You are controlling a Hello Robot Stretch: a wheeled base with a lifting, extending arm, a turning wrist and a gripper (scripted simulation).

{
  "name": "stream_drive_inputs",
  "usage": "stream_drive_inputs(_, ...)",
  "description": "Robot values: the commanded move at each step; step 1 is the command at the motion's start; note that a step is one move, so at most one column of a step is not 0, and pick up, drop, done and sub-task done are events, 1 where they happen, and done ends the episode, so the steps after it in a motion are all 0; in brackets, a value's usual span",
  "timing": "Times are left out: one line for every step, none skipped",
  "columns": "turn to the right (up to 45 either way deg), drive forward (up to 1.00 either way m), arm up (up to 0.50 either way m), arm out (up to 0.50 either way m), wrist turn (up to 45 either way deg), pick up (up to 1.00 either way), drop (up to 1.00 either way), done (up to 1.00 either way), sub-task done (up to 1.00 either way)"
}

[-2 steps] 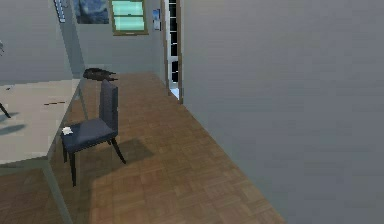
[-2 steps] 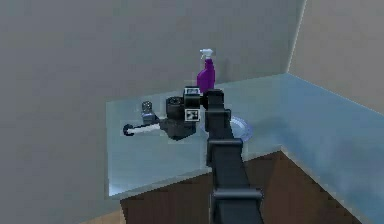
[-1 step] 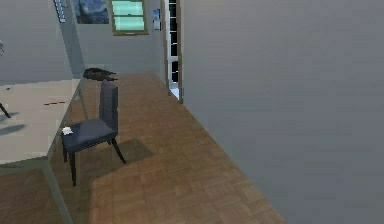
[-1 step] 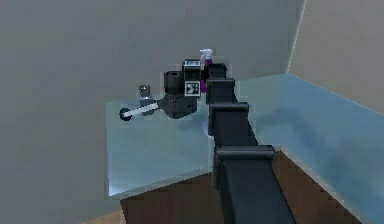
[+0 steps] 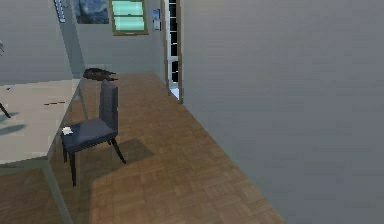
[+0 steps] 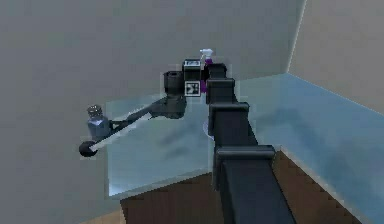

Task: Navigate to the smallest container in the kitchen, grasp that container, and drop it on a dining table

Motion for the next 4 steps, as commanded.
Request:
stream_drive_inputs(0.0,0.0,0.0,0.0,-45.0,0.0,0.0,0.0,0.0)
stream_drive_inputs(0.0,0.0,0.0,-0.28,0.0,0.0,0.0,0.0,0.0)
stream_drive_inputs(-45.0,0.0,0.0,0.0,0.0,0.0,0.0,0.0,0.0)
stream_drive_inputs(-21.0,0.0,0.0,0.0,0.0,0.0,0.0,0.0,0.0)
